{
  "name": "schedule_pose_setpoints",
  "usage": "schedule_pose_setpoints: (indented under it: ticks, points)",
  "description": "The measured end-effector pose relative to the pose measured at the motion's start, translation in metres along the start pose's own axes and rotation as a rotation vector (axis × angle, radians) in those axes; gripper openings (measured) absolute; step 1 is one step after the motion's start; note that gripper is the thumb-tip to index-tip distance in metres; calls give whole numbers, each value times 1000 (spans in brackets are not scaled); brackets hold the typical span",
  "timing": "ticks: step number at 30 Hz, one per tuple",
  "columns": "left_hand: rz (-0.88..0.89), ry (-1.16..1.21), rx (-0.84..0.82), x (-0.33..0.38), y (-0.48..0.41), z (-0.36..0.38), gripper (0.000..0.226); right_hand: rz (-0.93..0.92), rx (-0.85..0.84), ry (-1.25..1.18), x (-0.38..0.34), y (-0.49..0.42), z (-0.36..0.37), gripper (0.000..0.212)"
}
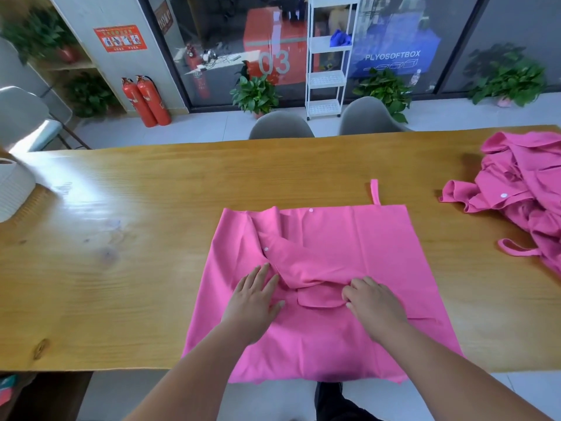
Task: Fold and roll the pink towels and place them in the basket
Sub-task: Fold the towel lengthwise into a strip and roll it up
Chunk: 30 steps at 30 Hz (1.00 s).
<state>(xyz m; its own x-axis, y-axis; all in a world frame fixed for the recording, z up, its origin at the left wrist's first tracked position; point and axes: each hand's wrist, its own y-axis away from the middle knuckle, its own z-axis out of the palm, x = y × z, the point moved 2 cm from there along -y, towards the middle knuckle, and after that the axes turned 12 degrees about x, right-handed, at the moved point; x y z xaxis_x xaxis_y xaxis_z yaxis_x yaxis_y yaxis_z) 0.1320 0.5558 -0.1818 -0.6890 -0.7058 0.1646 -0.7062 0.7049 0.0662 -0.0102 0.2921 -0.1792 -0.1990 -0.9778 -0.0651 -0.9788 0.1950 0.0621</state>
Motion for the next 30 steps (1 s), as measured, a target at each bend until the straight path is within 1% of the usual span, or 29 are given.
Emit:
schedule_pose_setpoints:
  ticks: [2,4,6,8,9,10,12,14,15,17,18,20,24,28,30]
  points:
    - [-13,-14,-1,-1,-10,0,75,9,-2,-75,9,-12,-10,7]
    - [-9,-42,-9,-3,-21,-2,82,148,37,-193,31,-30,-25,6]
    - [-9,-41,-7,-4,-32,-2,87,388,149,-320,67,-50,-41,4]
    - [-19,-19,8,-3,-43,-4,86,679,304,-460,110,-67,-57,5]
    - [-23,-25,14,-3,-49,-5,84,804,330,-493,132,-73,-62,7]
    - [-25,-37,15,-2,-55,-6,81,895,305,-492,152,-76,-64,9]
    - [-36,-44,19,0,-67,-7,76,985,189,-470,179,-78,-57,19]
    - [-52,-32,23,2,-80,-7,72,991,96,-491,184,-78,-43,25]
    - [-55,-30,29,4,-86,-7,71,983,84,-526,183,-79,-38,26]
    - [-52,-21,63,7,-101,-6,71,965,87,-630,180,-85,-30,22]
    - [-53,-7,89,8,-108,-7,69,964,105,-686,179,-90,-30,20]
    - [-55,28,135,10,-124,-8,60,957,145,-746,182,-105,-31,27]
    - [-104,90,192,18,-166,-15,55,967,314,-761,200,-129,-31,24]
    - [-124,52,151,23,-205,-13,47,976,194,-698,214,-133,-12,12]
    - [-135,8,152,22,-222,-10,42,949,185,-693,218,-137,-10,8]
